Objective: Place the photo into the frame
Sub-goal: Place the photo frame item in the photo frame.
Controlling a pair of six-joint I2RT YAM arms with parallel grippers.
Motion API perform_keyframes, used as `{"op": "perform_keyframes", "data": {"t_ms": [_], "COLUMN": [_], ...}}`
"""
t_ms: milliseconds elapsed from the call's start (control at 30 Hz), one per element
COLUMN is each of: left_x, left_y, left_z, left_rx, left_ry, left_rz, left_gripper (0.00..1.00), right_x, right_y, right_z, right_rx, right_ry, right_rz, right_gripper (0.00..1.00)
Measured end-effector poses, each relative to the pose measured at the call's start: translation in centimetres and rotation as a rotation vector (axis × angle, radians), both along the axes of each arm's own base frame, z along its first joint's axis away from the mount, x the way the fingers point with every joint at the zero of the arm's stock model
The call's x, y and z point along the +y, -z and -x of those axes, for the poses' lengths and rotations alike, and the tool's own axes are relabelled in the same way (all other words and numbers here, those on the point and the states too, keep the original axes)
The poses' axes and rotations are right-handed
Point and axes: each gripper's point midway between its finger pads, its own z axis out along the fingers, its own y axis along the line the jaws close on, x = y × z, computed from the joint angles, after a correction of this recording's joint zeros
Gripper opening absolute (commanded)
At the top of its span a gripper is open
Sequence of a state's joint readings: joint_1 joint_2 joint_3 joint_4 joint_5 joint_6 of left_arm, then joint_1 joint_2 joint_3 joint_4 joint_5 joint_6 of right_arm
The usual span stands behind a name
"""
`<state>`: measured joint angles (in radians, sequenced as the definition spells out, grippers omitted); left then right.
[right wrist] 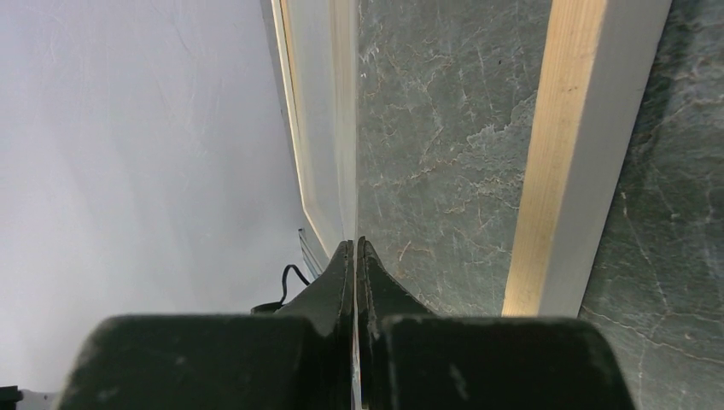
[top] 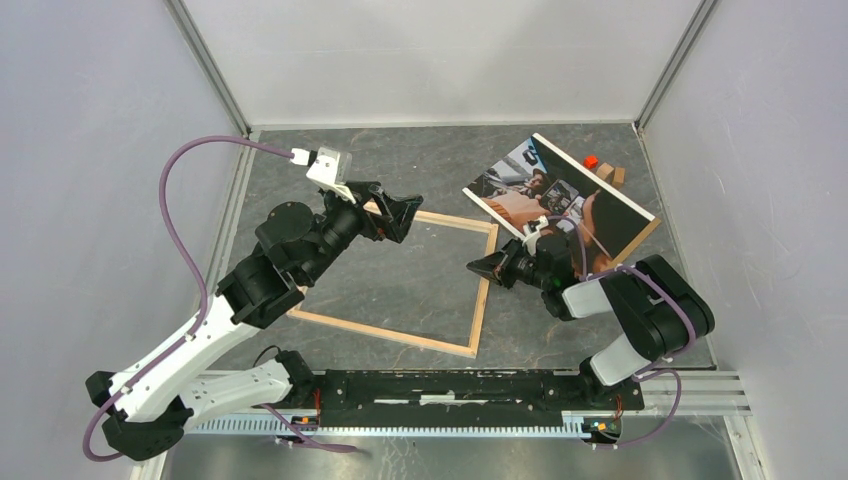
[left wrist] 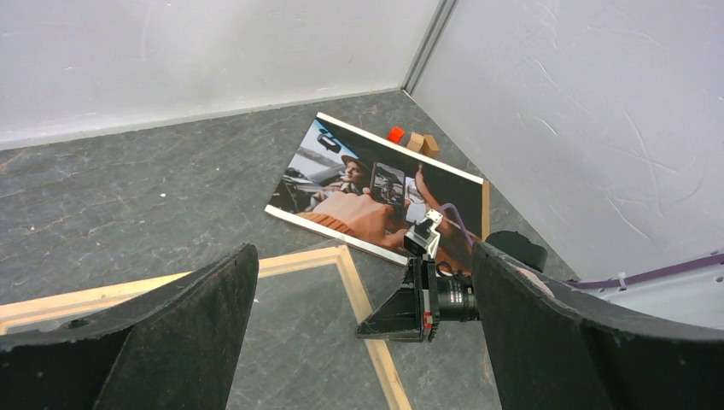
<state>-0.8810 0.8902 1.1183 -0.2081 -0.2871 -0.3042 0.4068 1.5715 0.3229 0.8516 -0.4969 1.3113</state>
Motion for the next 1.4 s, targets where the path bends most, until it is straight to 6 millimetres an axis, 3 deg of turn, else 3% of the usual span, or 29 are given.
{"op": "perform_keyframes", "data": {"t_ms": [533, 800, 1400], "left_x": [0.0, -0.2, -0.6], "left_y": [0.2, 0.5, 0.5], "left_z": [-0.2, -0.4, -0.1], "left_rx": [0.004, 0.01, 0.011], "left_ry": [-0.004, -0.003, 0.026], "left_rz": [-0.005, -0.011, -0.013], "left_gripper": [1.0, 1.0, 1.0], "right_x": [0.0, 0.2, -0.1], "right_y": [1.0, 0.4, 1.4], "right_z": [0.0, -0.5, -1.3], "right_rx": [0.017, -0.052, -0.124], "right_ry": [-0.006, -0.016, 0.002], "right_rz": [0.004, 0.001, 0.069], "right_gripper": [0.0, 0.0, 0.0]}}
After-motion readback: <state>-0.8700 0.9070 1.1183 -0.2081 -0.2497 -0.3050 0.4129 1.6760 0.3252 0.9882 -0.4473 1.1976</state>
